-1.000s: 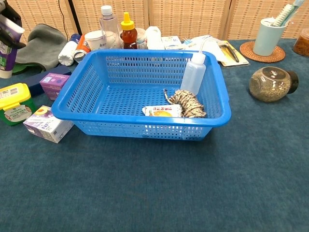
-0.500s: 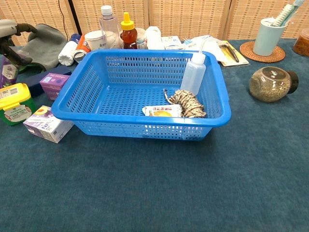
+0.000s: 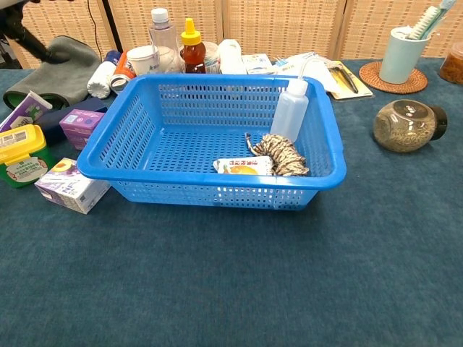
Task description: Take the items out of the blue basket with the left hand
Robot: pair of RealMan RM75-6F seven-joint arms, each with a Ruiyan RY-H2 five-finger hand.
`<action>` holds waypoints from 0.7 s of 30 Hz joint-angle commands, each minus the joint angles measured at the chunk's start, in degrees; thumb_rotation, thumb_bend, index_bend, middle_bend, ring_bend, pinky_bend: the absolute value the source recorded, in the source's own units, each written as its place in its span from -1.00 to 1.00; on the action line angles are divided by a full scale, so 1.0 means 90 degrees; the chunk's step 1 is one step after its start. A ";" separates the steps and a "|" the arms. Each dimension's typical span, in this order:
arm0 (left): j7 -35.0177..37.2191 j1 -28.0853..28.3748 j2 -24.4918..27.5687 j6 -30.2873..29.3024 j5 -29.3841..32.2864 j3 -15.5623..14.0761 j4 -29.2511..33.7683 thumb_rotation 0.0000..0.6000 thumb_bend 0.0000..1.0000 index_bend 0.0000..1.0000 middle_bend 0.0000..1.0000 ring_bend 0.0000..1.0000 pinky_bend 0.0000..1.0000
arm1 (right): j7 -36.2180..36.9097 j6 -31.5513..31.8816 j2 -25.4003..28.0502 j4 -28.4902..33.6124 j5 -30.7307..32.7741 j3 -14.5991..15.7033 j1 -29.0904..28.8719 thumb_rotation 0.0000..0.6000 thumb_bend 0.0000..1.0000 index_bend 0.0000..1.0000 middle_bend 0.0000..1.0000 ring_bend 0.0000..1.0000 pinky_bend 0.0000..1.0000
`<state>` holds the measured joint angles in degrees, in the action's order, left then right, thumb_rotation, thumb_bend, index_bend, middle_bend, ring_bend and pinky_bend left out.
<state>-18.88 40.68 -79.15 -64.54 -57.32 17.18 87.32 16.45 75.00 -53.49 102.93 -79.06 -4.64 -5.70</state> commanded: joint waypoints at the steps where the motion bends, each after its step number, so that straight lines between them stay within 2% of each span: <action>1: 0.0394 0.0148 -0.0458 -0.0543 -0.0906 0.0052 -0.0126 1.00 0.30 0.09 0.29 -0.08 -0.42 | 0.0019 0.0002 0.0006 -0.0003 0.0007 -0.0004 0.0000 1.00 -1.00 -1.00 -1.00 -1.00 -1.00; 3: 0.0392 0.0218 -0.0622 -0.0577 -0.0986 0.0065 -0.0200 1.00 0.66 0.44 0.50 0.05 -0.35 | 0.0047 0.0008 0.0012 -0.0012 0.0027 -0.0015 0.0002 1.00 -1.00 -1.00 -1.00 -1.00 -1.00; 5: 0.0329 0.0263 -0.0716 -0.0558 -0.0982 0.0064 -0.0236 1.00 0.84 0.63 0.55 0.09 -0.33 | 0.0062 0.0006 0.0016 -0.0020 0.0046 -0.0023 0.0002 1.00 -1.00 -1.00 -1.00 -1.00 -1.00; 6: 0.0260 0.0295 -0.0752 -0.0517 -0.0927 0.0077 -0.0211 1.00 0.85 0.70 0.57 0.09 -0.32 | 0.0072 0.0000 0.0019 -0.0023 0.0056 -0.0025 0.0000 1.00 -1.00 -1.00 -1.00 -1.00 -1.00; 8: 0.0186 0.0337 -0.0779 -0.0464 -0.0880 0.0093 -0.0157 1.00 0.72 0.75 0.59 0.11 -0.32 | 0.0079 -0.0003 0.0022 -0.0028 0.0068 -0.0030 -0.0002 1.00 -1.00 -1.00 -1.00 -1.00 -1.00; 10: 0.0099 0.0385 -0.0812 -0.0455 -0.0871 0.0118 -0.0106 1.00 0.41 0.76 0.60 0.10 -0.32 | 0.0086 -0.0009 0.0024 -0.0032 0.0085 -0.0036 -0.0004 1.00 -1.00 -1.00 -1.00 -1.00 -1.00; 11: 0.0054 0.0411 -0.0834 -0.0464 -0.0896 0.0121 -0.0092 1.00 0.16 0.73 0.59 0.04 -0.32 | 0.0092 -0.0018 0.0025 -0.0036 0.0094 -0.0037 -0.0007 1.00 -1.00 -1.00 -1.00 -1.00 -1.00; 12: -0.0019 0.0435 -0.0846 -0.0445 -0.0908 0.0101 -0.0074 1.00 -0.09 0.62 0.46 -0.07 -0.32 | 0.0100 -0.0027 0.0027 -0.0039 0.0104 -0.0040 -0.0010 1.00 -1.00 -1.00 -1.00 -1.00 -1.00; 13: -0.0113 0.0485 -0.0824 -0.0333 -0.0944 0.0037 -0.0012 1.00 -0.25 0.50 0.31 -0.18 -0.33 | 0.0107 -0.0032 0.0028 -0.0046 0.0118 -0.0046 -0.0012 1.00 -1.00 -1.00 -1.00 -1.00 -1.00; 15: -0.0337 0.0595 -0.0749 -0.0099 -0.0918 -0.0027 0.0136 1.00 -0.56 0.01 -0.33 -0.56 -0.44 | 0.0120 -0.0047 0.0027 -0.0060 0.0154 -0.0060 -0.0019 1.00 -1.00 -1.00 -1.00 -1.00 -1.00; 17: -0.0578 0.0700 -0.0724 0.0077 -0.0834 -0.0062 0.0260 1.00 -0.72 -0.33 -0.71 -0.82 -0.60 | 0.0126 -0.0065 0.0024 -0.0068 0.0178 -0.0066 -0.0026 1.00 -1.00 -1.00 -1.00 -1.00 -1.00; 18: -0.0675 0.0746 -0.0714 0.0152 -0.0776 -0.0067 0.0327 1.00 -0.79 -0.49 -0.86 -0.93 -0.67 | 0.0128 -0.0072 0.0023 -0.0073 0.0185 -0.0067 -0.0029 1.00 -1.00 -1.00 -1.00 -1.00 -1.00; 21: -0.1120 0.0985 -0.0714 0.0500 -0.0595 -0.0145 0.0577 1.00 -0.89 -0.82 -1.00 -1.00 -0.76 | 0.0137 -0.0091 0.0024 -0.0085 0.0212 -0.0077 -0.0036 1.00 -1.00 -1.00 -1.00 -1.00 -1.00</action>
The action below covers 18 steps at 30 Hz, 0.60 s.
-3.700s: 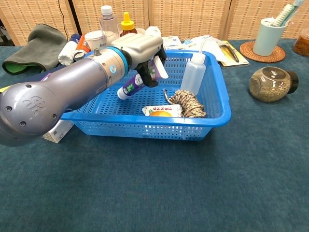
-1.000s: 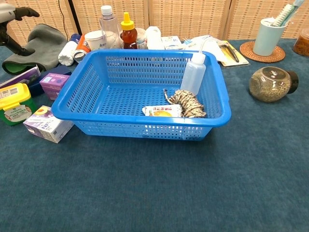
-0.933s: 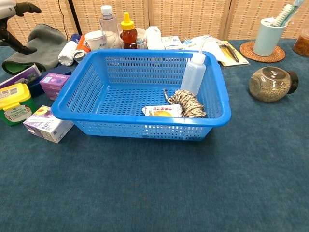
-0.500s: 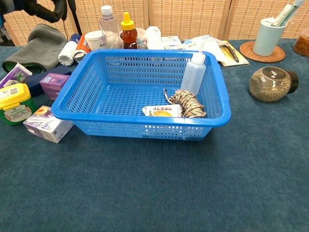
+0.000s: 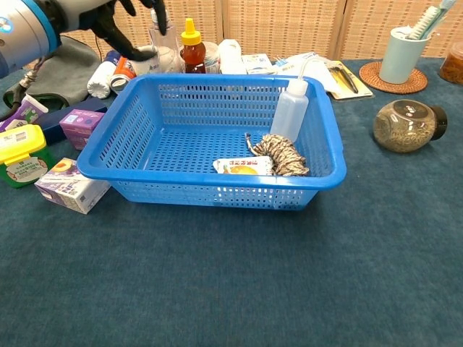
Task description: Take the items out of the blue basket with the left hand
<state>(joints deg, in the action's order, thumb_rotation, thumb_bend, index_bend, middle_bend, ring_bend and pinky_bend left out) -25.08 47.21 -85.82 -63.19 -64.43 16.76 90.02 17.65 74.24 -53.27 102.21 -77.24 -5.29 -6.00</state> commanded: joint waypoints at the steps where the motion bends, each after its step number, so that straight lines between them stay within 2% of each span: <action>1: -0.0533 0.0317 0.0013 0.0414 0.0253 -0.0108 0.0322 1.00 -0.91 -0.87 -1.00 -1.00 -0.76 | 0.0006 -0.0012 0.0001 -0.0008 0.0018 -0.0007 -0.0005 1.00 -1.00 -1.00 -1.00 -1.00 -1.00; 11: -0.1554 0.1171 -0.0502 0.1182 0.0785 -0.0277 0.0203 1.00 -0.93 -0.88 -1.00 -0.99 -0.74 | 0.0075 -0.0083 0.0011 -0.0058 0.0124 -0.0046 -0.0026 1.00 -1.00 -1.00 -1.00 -1.00 -1.00; 18: -0.1531 0.1607 -0.0936 0.1604 0.0977 -0.0326 -0.0349 1.00 -0.93 -0.74 -0.90 -0.75 -0.50 | 0.0138 -0.0110 0.0025 -0.0090 0.0176 -0.0073 -0.0029 1.00 -1.00 -1.00 -1.00 -1.00 -1.00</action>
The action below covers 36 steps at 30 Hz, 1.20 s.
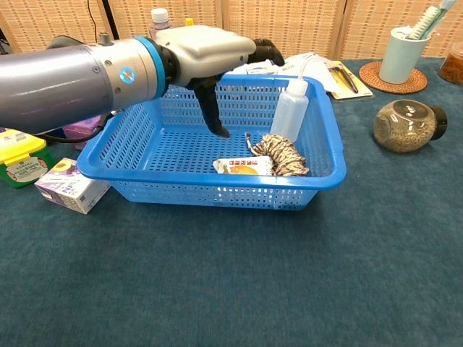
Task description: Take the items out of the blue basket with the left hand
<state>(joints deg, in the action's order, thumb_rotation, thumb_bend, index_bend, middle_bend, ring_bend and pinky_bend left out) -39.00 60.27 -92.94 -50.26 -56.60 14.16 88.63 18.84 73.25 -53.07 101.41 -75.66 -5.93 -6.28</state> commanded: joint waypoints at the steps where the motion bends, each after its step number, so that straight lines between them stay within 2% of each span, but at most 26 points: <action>1: 0.0019 0.0180 -0.0168 0.0187 0.0117 -0.0046 -0.0233 1.00 -0.93 -0.72 -0.88 -0.74 -0.49 | 0.0010 0.0001 0.0004 -0.0001 -0.0001 -0.0002 0.0002 1.00 -1.00 -1.00 -1.00 -1.00 -1.00; 6: 0.0043 0.0325 -0.0376 0.0321 0.0207 -0.0152 -0.0547 1.00 -0.93 -0.54 -0.75 -0.66 -0.43 | 0.0025 -0.0017 0.0004 -0.0011 0.0003 -0.0004 -0.0001 1.00 -1.00 -1.00 -1.00 -1.00 -1.00; 14: 0.0066 0.0548 -0.0887 0.0385 0.0416 -0.0176 -0.1139 1.00 -0.90 -0.42 -0.68 -0.61 -0.43 | 0.0030 -0.0052 0.0000 -0.0019 0.0016 -0.0006 -0.0011 1.00 -1.00 -1.00 -1.00 -1.00 -1.00; 25: 0.0100 0.0922 -0.1465 0.0494 0.0658 0.0011 -0.1768 1.00 -0.85 -0.39 -0.65 -0.57 -0.43 | 0.0070 -0.0055 0.0008 -0.0029 0.0024 -0.0017 -0.0006 1.00 -1.00 -1.00 -1.00 -1.00 -1.00; 36: 0.0062 0.1147 -0.1815 0.0638 0.0862 0.0027 -0.2289 1.00 -0.84 -0.37 -0.64 -0.55 -0.38 | 0.0126 -0.0057 0.0031 -0.0038 0.0006 -0.0018 0.0002 1.00 -1.00 -1.00 -1.00 -1.00 -1.00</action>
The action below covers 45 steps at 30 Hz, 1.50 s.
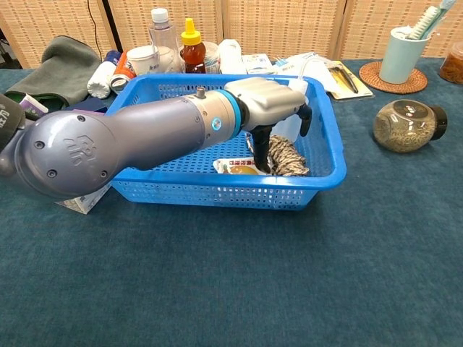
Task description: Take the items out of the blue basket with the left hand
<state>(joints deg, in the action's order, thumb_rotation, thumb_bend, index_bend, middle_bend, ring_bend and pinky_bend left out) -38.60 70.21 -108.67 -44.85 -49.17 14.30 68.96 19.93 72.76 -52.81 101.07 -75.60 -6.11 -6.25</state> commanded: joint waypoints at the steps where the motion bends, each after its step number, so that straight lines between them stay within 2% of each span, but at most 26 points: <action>1: 0.0026 0.0057 -0.0093 0.0050 0.0051 0.0018 -0.0149 1.00 -0.84 -0.37 -0.63 -0.55 -0.38 | 0.0011 -0.0003 0.0004 0.0000 -0.0001 0.0000 0.0001 1.00 -1.00 -1.00 -1.00 -1.00 -1.00; 14: 0.0133 0.0275 -0.0367 0.0275 0.0261 0.0137 -0.0693 1.00 -0.77 -0.32 -0.59 -0.52 -0.34 | 0.0071 -0.0047 0.0005 -0.0033 -0.0016 0.0001 -0.0014 1.00 -1.00 -1.00 -1.00 -1.00 -1.00; 20: 0.0052 0.0362 -0.0463 0.0346 0.0436 0.0134 -0.0842 1.00 -0.61 -0.24 -0.52 -0.43 -0.18 | 0.0072 -0.0019 0.0010 -0.0028 -0.0008 -0.0008 -0.0002 1.00 -1.00 -1.00 -1.00 -1.00 -1.00; 31: -0.0126 0.0309 -0.0518 0.0248 0.0702 0.0007 -0.0943 1.00 -0.56 0.30 -0.07 -0.08 0.13 | 0.0069 -0.0021 0.0006 -0.0021 -0.0050 0.0007 -0.0004 1.00 -1.00 -1.00 -1.00 -1.00 -1.00; 36: 0.0076 0.0175 -0.0519 0.0007 0.0477 0.0001 -0.0900 1.00 -0.36 0.55 0.17 0.12 0.29 | 0.0052 -0.0006 -0.0008 -0.0022 -0.0063 0.0009 -0.0003 1.00 -1.00 -1.00 -1.00 -1.00 -1.00; 39: 0.0170 0.0083 -0.0431 -0.0149 0.0319 0.0004 -0.0778 1.00 -0.22 0.59 0.19 0.15 0.29 | 0.0058 -0.0015 -0.0010 -0.0024 -0.0071 0.0013 -0.0007 1.00 -1.00 -1.00 -1.00 -1.00 -1.00; 45: 0.0297 -0.0094 -0.0122 -0.0416 0.0110 0.0057 -0.0319 1.00 -0.18 0.61 0.21 0.16 0.29 | 0.0070 0.0011 -0.0003 -0.0017 -0.0095 0.0018 0.0004 1.00 -1.00 -1.00 -1.00 -1.00 -1.00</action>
<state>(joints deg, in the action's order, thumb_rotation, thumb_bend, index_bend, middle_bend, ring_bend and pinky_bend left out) -36.39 70.00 -110.76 -47.66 -47.49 14.59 64.79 20.56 72.87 -52.84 100.92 -76.46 -5.94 -6.22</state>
